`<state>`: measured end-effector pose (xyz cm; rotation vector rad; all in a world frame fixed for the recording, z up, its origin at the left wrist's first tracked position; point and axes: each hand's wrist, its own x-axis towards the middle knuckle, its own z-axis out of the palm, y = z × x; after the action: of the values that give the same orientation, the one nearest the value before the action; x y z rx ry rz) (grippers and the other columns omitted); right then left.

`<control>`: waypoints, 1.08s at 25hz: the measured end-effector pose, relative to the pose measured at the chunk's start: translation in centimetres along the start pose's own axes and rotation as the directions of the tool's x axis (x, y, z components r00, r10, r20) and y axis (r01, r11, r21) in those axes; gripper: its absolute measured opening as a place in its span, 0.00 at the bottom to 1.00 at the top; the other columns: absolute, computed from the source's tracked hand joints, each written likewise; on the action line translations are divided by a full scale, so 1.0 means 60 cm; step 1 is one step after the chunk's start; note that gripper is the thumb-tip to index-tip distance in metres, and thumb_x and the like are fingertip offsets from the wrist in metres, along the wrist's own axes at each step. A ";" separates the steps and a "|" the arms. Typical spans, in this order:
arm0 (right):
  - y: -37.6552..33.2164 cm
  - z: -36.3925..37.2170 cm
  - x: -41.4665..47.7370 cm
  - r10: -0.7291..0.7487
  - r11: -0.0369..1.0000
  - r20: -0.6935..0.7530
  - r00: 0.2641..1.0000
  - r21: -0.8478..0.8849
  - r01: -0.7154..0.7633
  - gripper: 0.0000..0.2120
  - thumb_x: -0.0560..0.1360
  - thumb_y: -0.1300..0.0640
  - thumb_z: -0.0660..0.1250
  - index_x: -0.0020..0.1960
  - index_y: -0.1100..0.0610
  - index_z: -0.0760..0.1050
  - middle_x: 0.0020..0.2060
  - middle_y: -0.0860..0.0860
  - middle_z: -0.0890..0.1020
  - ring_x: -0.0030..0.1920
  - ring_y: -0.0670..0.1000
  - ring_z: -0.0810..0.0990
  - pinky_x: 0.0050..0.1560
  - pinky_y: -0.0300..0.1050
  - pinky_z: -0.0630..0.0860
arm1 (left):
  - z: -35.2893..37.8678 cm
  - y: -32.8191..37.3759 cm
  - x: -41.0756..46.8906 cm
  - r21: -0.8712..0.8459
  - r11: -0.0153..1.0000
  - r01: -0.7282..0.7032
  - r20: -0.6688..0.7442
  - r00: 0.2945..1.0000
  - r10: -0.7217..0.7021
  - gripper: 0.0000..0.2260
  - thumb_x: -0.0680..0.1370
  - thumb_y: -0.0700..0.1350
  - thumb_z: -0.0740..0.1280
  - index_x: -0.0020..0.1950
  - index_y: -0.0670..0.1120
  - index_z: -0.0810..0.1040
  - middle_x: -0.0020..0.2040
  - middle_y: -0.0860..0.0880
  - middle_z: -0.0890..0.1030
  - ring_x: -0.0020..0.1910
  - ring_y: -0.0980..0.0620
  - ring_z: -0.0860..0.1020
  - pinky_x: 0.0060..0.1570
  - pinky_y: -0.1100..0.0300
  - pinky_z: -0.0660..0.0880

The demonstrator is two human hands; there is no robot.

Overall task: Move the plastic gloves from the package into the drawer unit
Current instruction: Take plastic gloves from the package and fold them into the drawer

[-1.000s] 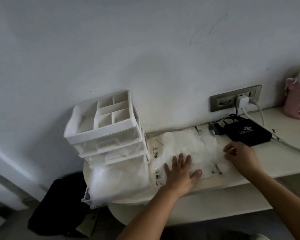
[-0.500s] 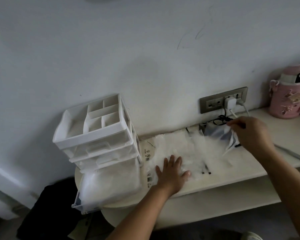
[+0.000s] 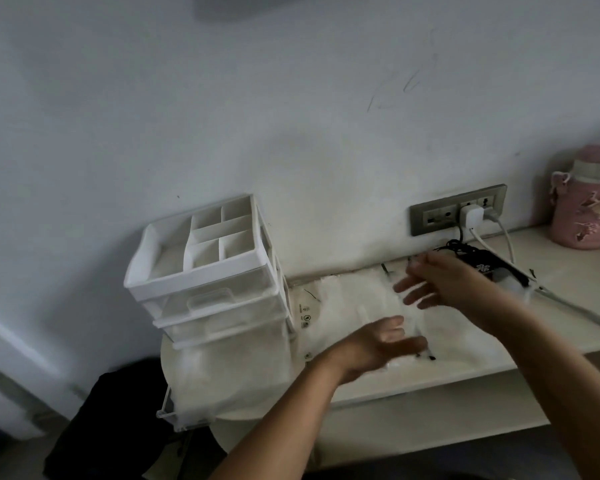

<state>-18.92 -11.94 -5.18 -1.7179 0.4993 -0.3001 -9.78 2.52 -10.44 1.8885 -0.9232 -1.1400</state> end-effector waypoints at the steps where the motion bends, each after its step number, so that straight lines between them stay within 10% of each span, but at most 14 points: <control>1: 0.030 0.000 0.015 0.043 0.969 -0.072 0.996 -0.241 -0.059 0.09 0.79 0.55 0.62 0.54 0.60 0.72 0.52 0.60 0.80 0.46 0.54 0.79 0.46 0.48 0.76 | 0.012 -0.001 0.004 0.151 0.989 0.011 -0.023 1.000 -0.008 0.41 0.71 0.60 0.71 0.77 0.47 0.57 0.76 0.48 0.62 0.73 0.51 0.64 0.66 0.61 0.62; 3: 0.090 -0.012 0.032 0.106 0.733 -0.235 0.966 -0.639 -0.235 0.24 0.73 0.47 0.70 0.63 0.59 0.69 0.60 0.58 0.75 0.57 0.56 0.75 0.56 0.49 0.72 | 0.030 -0.006 0.010 0.367 0.930 -0.020 -0.071 0.996 0.050 0.32 0.75 0.51 0.70 0.75 0.44 0.62 0.75 0.48 0.64 0.73 0.51 0.64 0.64 0.64 0.60; 8: 0.170 -0.038 0.046 0.141 0.536 -0.395 0.908 -0.740 -0.405 0.30 0.74 0.48 0.67 0.69 0.63 0.64 0.68 0.62 0.67 0.67 0.61 0.66 0.65 0.51 0.66 | 0.035 -0.026 0.031 0.334 0.943 0.015 -0.121 0.992 0.027 0.25 0.77 0.49 0.69 0.72 0.46 0.69 0.72 0.50 0.69 0.70 0.53 0.67 0.65 0.65 0.61; 12: 0.178 -0.045 0.038 0.054 0.612 -0.508 0.859 -0.663 -0.431 0.09 0.77 0.64 0.61 0.53 0.63 0.77 0.51 0.61 0.80 0.48 0.58 0.78 0.43 0.43 0.70 | 0.024 -0.034 0.047 0.234 0.971 0.052 -0.189 0.982 -0.007 0.16 0.79 0.45 0.64 0.66 0.45 0.76 0.66 0.49 0.75 0.66 0.52 0.73 0.60 0.67 0.66; 17: 0.127 -0.047 0.020 -0.118 0.835 -0.500 0.858 -0.518 -0.187 0.07 0.75 0.66 0.64 0.46 0.61 0.81 0.36 0.53 0.79 0.33 0.49 0.74 0.32 0.40 0.67 | 0.014 -0.017 0.044 0.078 0.995 0.065 -0.181 0.982 -0.050 0.16 0.79 0.50 0.65 0.64 0.45 0.78 0.64 0.49 0.77 0.62 0.53 0.75 0.56 0.65 0.69; 23: -0.005 0.009 -0.016 -0.210 0.973 -0.264 0.941 -0.145 0.177 0.05 0.72 0.62 0.70 0.46 0.53 0.80 0.37 0.47 0.82 0.37 0.43 0.80 0.38 0.31 0.71 | -0.011 0.019 0.022 -0.549 0.811 -0.202 -0.222 0.971 0.091 0.40 0.53 0.71 0.75 0.56 0.48 0.79 0.52 0.54 0.83 0.55 0.56 0.79 0.61 0.59 0.71; 27: -0.023 0.063 -0.021 -0.292 0.944 0.050 0.955 -0.147 0.297 0.12 0.75 0.63 0.67 0.49 0.46 0.81 0.45 0.42 0.84 0.45 0.36 0.81 0.49 0.31 0.74 | -0.069 0.029 -0.013 -0.757 0.600 -0.258 -0.170 0.965 0.201 0.46 0.58 0.72 0.72 0.63 0.39 0.77 0.58 0.41 0.79 0.54 0.48 0.80 0.55 0.55 0.77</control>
<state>-18.04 -7.85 -4.52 -1.9468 0.2478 -0.4619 -6.61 3.28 -7.24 1.0392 -0.4725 -1.0616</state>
